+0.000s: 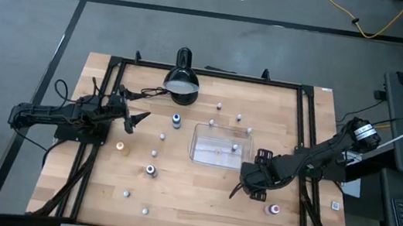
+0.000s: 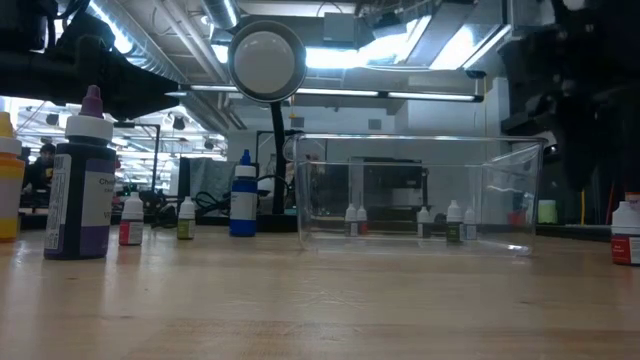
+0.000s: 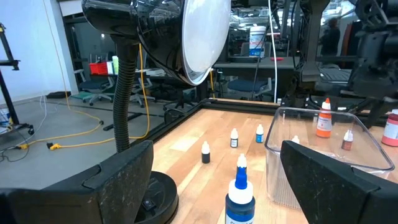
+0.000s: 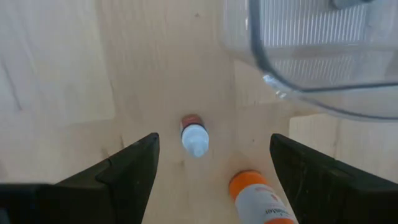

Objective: Pick & Place food coloring
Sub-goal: Put the small red food coloring bottle into the transparent bin

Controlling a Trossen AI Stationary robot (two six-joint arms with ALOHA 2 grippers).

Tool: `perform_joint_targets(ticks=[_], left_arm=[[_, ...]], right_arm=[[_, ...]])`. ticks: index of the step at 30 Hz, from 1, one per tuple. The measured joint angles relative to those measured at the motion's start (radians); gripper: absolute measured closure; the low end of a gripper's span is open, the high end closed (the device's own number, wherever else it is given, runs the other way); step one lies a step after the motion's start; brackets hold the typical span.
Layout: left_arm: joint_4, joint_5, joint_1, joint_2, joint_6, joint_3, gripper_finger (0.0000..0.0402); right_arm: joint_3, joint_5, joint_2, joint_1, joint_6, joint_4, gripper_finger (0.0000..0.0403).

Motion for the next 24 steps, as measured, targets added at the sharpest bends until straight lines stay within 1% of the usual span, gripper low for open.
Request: perform_joint_targets(ticks=[13,24], left_arm=[[0.000,0.000,0.000,0.000,0.000,0.000,0.0054],[0.000,0.000,0.000,0.000,0.000,0.000,0.0054]], right_arm=[[-0.079,-0.010,0.018,-0.006,-0.039,0.101,0.0096],[-0.080,-0.028,0.036,-0.015,-0.076,0.134,0.0097]])
